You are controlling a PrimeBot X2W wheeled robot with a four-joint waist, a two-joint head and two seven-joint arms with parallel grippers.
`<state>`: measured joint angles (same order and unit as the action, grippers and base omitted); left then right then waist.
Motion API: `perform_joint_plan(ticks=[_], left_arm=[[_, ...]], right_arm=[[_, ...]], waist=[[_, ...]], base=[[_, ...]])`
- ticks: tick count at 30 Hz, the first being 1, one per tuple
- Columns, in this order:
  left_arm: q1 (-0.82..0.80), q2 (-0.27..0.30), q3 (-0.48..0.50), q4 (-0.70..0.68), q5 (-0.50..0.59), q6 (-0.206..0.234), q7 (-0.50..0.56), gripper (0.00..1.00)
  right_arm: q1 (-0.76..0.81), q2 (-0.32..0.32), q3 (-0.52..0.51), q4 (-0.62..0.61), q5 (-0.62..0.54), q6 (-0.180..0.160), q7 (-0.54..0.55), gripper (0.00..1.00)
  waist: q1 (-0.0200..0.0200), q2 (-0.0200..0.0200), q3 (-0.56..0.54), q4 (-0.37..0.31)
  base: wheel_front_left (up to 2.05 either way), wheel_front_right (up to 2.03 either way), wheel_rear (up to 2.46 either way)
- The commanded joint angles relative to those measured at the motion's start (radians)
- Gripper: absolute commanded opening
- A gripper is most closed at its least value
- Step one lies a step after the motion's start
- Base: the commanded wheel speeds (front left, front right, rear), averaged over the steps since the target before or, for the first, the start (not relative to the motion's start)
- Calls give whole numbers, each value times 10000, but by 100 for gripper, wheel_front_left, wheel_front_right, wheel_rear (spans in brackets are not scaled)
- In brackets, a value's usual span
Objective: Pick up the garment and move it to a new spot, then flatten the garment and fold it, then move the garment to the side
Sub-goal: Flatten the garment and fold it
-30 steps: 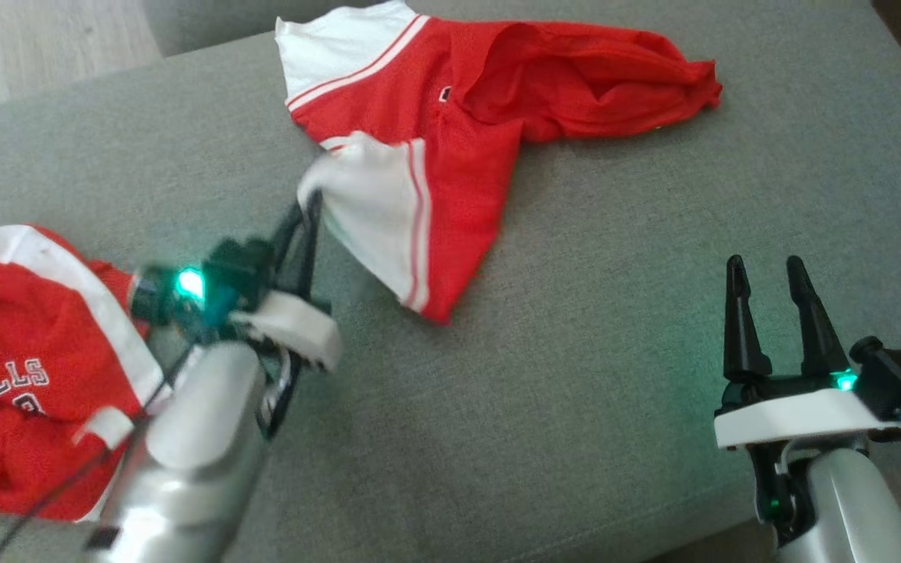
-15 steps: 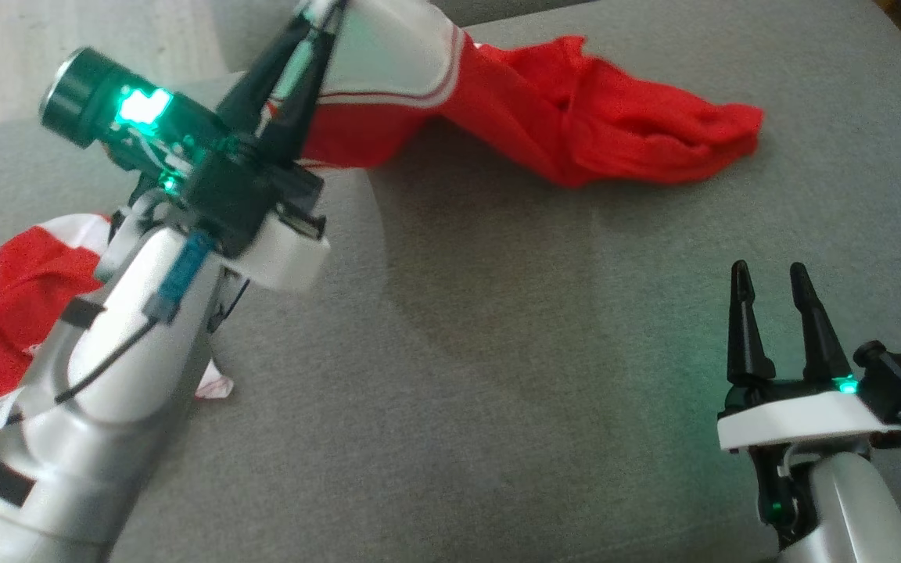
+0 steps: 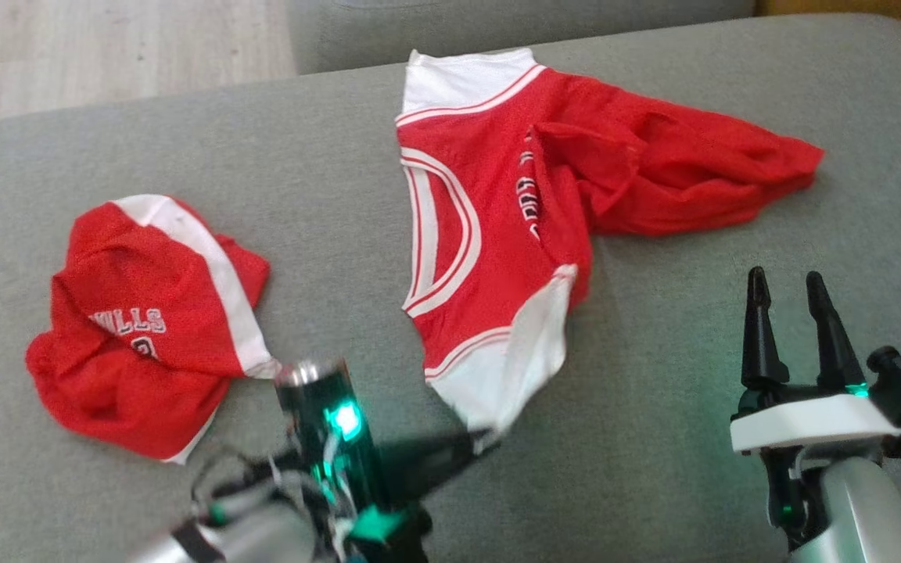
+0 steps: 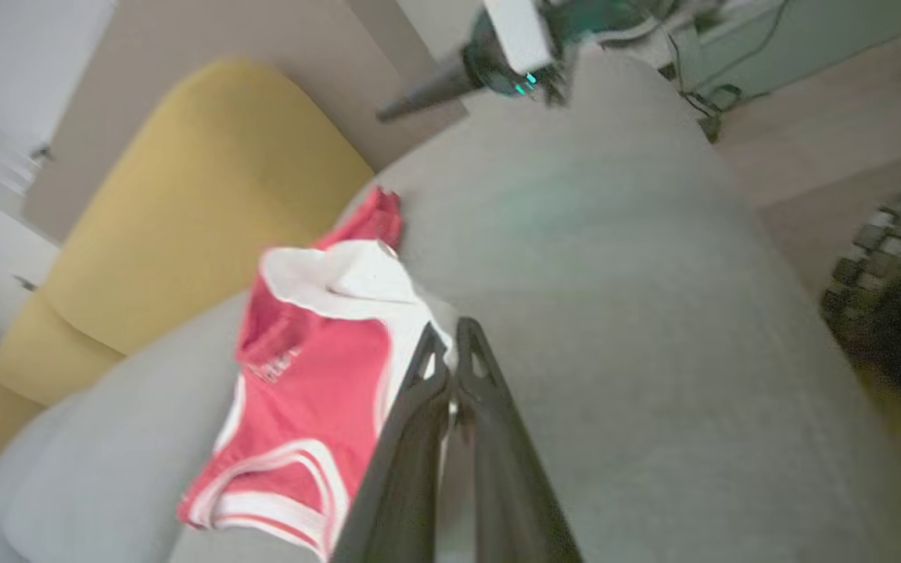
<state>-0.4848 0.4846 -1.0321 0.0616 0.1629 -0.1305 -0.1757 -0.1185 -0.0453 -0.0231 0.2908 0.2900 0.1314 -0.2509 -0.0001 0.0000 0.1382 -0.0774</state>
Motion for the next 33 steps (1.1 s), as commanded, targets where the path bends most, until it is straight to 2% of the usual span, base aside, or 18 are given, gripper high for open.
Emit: perform_joint_plan(ticks=[1,2,3,4,5,9,14,19,20,26,30,33], left_arm=[[-232,296,89,-40,-93,9,175,0],[-138,349,-286,197,-145,6,325,0],[-76,337,-550,384,-255,4,377,12],[-19,282,-646,557,-378,3,414,49],[19,241,-743,715,-428,3,459,100],[94,-28,-796,1142,-673,80,414,100],[145,-262,-189,1389,-1253,679,188,100],[505,-586,1591,1318,-2973,1925,-227,100],[505,-586,1591,1318,-2973,1925,-227,100],[1154,-1181,4089,755,-4989,3480,-786,100],[1977,-1602,5241,583,-5839,3999,-850,100],[2616,-1953,5798,473,-6036,3982,-855,100]], right_arm=[[-246,-49,188,-248,-55,-7,-108,100],[-257,-49,201,-230,-71,-7,-108,100],[-261,-49,204,-211,-85,-7,-108,100],[-261,-49,202,-200,-97,-7,-108,100],[-259,-49,210,-194,-110,-7,-108,100],[-243,-49,182,-192,-197,-7,-108,100],[-286,-49,120,-213,-320,-7,-108,100],[-265,-49,17,-350,-324,-7,-108,100],[-265,-49,17,-350,-324,-7,-108,100],[-71,-49,-34,-474,-354,-7,-108,100],[36,-49,-43,-529,-393,-7,-108,100],[125,-49,-79,-512,-404,-7,-109,100]], waist=[[1,0,-96,132],[1,0,-124,171],[1,0,-151,214],[1,0,-172,259],[1,0,-186,293],[1,0,-191,432],[1,0,-199,510],[1,0,-250,522],[1,0,-250,522],[1,0,-389,579],[1,0,-462,607],[1,0,-445,679]], base=[[0,0,0],[0,0,0],[0,0,0],[0,0,0],[0,0,0],[0,0,0],[0,0,0],[0,0,0],[0,0,0],[0,0,0],[0,0,0],[0,0,0]])
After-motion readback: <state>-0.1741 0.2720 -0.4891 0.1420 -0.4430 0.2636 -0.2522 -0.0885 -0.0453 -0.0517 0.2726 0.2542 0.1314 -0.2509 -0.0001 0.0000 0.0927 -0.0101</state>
